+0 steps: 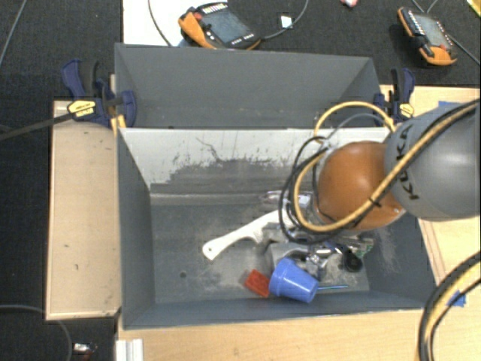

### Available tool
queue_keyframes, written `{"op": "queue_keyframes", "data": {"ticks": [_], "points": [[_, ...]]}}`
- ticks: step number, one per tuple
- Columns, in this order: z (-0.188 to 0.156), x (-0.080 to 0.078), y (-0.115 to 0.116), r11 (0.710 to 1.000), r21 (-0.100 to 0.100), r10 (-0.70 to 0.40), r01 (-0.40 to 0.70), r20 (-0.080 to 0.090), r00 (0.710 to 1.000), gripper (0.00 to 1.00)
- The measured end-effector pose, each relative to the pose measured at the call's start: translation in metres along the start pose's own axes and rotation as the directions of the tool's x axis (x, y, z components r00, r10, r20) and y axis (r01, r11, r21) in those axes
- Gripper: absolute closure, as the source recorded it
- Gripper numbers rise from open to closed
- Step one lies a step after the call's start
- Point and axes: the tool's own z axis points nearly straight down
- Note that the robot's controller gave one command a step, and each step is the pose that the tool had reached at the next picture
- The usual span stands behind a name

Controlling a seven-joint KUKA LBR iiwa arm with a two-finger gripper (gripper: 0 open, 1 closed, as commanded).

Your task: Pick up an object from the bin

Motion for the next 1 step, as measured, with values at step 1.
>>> {"op": "queue_keyframes", "data": {"ticks": [1], "points": [[0.0059,0.0066,0.0185,0.982,-0.014,0.190,-0.190,-0.025,0.982,1.00]]}}
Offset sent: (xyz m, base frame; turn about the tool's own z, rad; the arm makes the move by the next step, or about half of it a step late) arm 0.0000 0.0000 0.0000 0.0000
